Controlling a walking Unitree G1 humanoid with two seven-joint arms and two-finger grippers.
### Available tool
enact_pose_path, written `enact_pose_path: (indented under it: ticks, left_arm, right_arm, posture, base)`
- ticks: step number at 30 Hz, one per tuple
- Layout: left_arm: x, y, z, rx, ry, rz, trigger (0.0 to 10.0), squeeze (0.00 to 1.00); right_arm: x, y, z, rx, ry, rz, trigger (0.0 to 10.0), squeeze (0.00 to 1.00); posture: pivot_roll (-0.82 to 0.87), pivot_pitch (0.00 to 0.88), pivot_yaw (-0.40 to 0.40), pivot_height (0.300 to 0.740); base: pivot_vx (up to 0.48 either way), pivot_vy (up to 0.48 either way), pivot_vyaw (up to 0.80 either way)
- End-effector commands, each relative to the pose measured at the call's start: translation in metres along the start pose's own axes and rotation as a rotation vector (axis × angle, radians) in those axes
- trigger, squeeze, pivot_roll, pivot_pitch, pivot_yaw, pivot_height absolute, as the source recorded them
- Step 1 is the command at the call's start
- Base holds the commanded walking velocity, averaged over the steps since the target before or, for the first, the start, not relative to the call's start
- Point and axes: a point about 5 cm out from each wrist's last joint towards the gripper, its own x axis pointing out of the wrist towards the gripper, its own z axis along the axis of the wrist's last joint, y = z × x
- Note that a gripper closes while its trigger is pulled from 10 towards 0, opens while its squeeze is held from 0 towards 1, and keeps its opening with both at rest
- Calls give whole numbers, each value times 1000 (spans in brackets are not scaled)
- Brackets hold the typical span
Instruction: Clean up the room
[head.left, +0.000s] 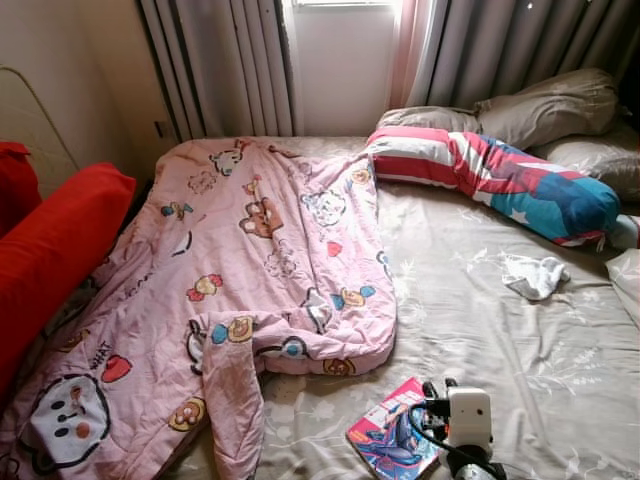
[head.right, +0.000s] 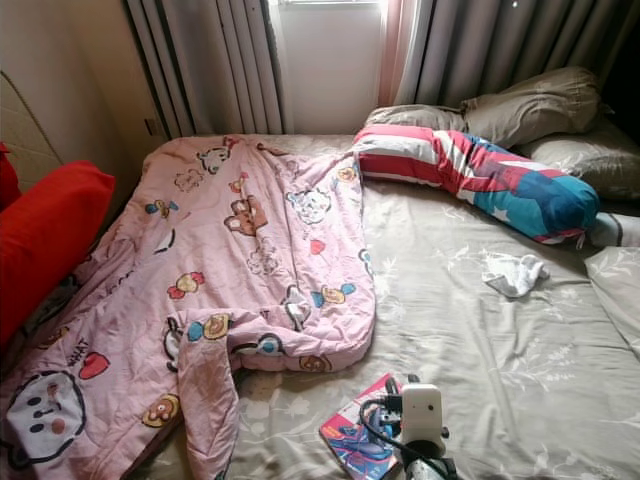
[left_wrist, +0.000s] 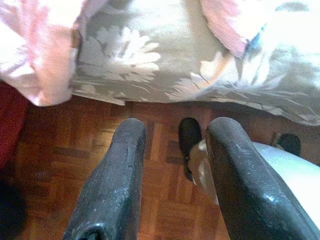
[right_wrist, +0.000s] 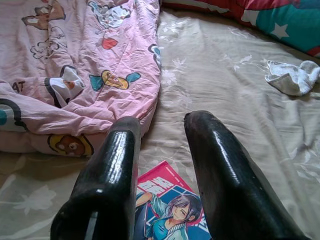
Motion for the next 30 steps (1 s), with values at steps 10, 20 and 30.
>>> enact_pose_path:
  ticks: [10,20,30]
  left_arm:
    - [-4,1,-4,-68,-57,61,10000,0]
    - [-4,-2,0,-61,-98,49,10000,0]
    - [-4,-2,4,-74,-134,26,10000,0]
  right_arm:
    - [4,-9,6,58,-8,-20,10000,0]
    - [5,-10,4,68,23,-29,10000,0]
    - [7,-9,3,61,47,-26,10000,0]
  posture:
    - [-26,133,-14,740]
    - [-13,145,-21,740]
    - [-23,154,-15,740]
  base:
    - [0,0,0]
    - [0,0,0]
    - [0,0,0]
